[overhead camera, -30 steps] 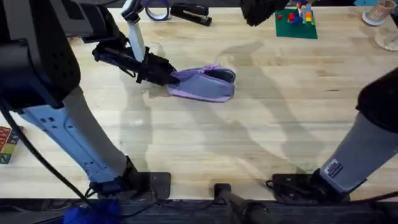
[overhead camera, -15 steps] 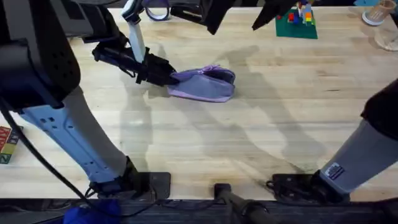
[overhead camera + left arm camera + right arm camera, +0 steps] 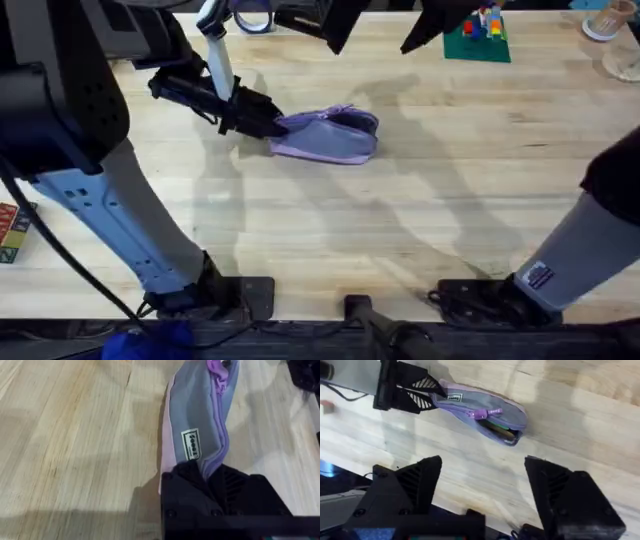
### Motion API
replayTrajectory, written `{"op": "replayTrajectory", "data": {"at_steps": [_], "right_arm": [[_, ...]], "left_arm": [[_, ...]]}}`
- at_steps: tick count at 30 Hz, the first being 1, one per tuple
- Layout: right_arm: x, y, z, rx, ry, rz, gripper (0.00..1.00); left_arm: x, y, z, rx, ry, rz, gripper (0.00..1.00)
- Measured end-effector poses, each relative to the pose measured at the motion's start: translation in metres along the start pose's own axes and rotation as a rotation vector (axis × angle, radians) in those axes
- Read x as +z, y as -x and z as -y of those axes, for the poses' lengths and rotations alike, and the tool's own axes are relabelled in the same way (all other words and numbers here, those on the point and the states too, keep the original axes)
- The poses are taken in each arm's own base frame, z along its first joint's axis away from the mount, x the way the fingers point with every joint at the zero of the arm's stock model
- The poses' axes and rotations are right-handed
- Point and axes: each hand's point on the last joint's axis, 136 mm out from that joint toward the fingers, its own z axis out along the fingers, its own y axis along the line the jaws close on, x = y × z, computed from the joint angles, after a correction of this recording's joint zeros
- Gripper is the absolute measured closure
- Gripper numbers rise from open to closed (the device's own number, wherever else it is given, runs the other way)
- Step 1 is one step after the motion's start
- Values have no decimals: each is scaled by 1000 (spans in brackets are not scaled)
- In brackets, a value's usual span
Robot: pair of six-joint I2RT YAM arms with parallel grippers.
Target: Unzip the bag, pick up the pens from the table one at a time and place them inside, then zip the bag closed.
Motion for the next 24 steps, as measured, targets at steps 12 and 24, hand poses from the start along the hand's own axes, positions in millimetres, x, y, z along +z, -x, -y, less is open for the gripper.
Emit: {"op": "replayTrajectory", "data": {"at_steps": [12, 24], "right_arm": [[-1, -6, -16, 340, 86, -52, 5], [-2, -8, -24, 541, 124, -87, 5]], "left_arm": [[0, 0, 0, 0, 0, 0, 958], [0, 0, 0, 7, 0, -1, 958]]}}
